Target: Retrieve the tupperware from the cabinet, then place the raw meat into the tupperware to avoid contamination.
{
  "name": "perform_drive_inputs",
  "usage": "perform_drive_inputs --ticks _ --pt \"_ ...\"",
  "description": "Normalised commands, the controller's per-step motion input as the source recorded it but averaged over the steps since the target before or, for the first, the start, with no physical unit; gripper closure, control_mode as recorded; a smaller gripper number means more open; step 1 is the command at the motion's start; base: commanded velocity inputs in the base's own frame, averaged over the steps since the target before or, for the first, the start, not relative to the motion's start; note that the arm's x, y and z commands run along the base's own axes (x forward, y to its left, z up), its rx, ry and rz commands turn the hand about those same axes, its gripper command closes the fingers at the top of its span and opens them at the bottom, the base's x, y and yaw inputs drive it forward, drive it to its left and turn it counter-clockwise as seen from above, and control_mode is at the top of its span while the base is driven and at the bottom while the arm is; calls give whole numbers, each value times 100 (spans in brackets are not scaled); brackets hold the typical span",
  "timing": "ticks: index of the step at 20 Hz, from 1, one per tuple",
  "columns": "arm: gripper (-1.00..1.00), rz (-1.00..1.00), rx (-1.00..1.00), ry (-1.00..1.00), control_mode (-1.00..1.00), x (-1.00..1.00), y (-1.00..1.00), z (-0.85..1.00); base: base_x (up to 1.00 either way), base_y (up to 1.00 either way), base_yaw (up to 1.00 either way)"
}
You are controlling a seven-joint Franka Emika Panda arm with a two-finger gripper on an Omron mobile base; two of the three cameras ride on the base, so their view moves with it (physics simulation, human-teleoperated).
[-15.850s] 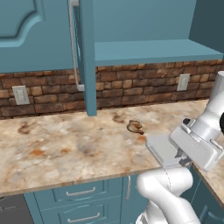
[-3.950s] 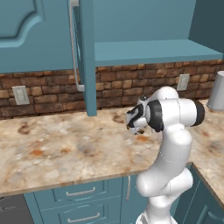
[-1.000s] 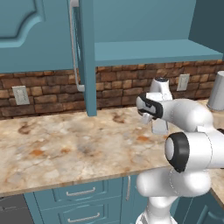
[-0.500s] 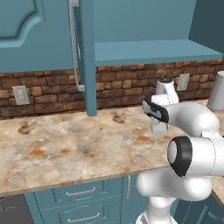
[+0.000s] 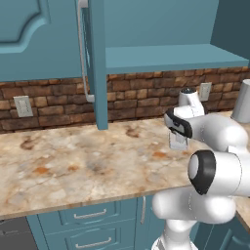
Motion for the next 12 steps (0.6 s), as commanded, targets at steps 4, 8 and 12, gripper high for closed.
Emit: perform_drive_inputs --ticks 4,8,12 --pt "100 0 2 9 -100 0 -7 -4 0 0 0" --pt "100 0 1 4 -100 3 -9 -15 0 0 0" --pt "100 0 0 1 -100 1 -22 -15 0 0 0"
